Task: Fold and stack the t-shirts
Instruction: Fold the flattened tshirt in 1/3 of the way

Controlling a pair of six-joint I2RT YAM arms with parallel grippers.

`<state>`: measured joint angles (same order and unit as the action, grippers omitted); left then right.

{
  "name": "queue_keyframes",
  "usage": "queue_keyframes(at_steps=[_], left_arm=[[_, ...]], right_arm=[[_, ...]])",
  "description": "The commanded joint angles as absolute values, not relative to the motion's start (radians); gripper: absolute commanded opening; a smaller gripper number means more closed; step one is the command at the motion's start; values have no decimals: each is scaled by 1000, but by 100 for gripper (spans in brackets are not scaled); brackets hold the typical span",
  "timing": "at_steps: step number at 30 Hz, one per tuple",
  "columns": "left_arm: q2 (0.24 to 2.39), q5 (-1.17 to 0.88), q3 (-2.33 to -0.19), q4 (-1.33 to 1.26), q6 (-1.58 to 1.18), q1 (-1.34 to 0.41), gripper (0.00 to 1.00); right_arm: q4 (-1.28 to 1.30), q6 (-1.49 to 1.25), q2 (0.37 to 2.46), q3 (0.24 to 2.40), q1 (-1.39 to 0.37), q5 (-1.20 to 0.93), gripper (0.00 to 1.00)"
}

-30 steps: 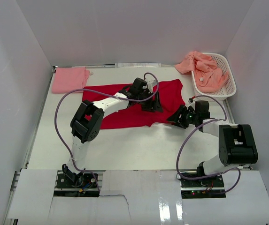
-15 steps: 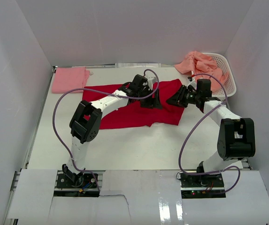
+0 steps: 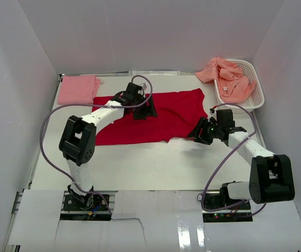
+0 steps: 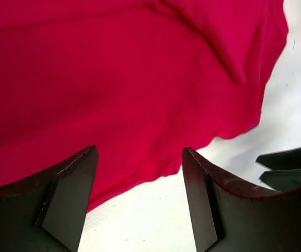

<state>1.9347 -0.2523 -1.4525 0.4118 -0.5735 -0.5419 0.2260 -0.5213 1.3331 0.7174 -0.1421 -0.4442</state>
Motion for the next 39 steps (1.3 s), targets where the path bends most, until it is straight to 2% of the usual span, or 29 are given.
queue_keyframes(at_steps=[1,3,7,10,28,30,32,33,35,39], left_arm=[[1752,-144,-1413,399,-591,-520,76],[1727,-114,-1404,414,-591,-509,76],[1695,-83,-1381,426,-598,-499,84],[1678,-71,-1358,417,-611,-488,98],[1649,-77,-1327,422,-583,-459,98],[1646,-75,-1321,420,-583,-457,98],[1646,-78,-1316,419,-581,-457,98],[1646,-77,-1315,419,-580,-456,98],[1648,-81,-1312,417,-578,-454,98],[1651,-89,-1305,416,-577,-451,98]], right_arm=[[143,-599,1287,626,-146,-368,57],[100,-635,1270,585,-150,-350,57],[22,-696,1264,523,-155,-282,56],[-29,-721,1292,526,-160,-264,55],[-100,-707,1561,652,-210,-126,53],[-100,-703,1575,666,-212,-115,49],[-94,-695,1598,676,-212,-114,37],[-91,-693,1604,681,-212,-114,20],[-86,-692,1620,690,-212,-126,8],[-72,-699,1605,707,-210,-178,8]])
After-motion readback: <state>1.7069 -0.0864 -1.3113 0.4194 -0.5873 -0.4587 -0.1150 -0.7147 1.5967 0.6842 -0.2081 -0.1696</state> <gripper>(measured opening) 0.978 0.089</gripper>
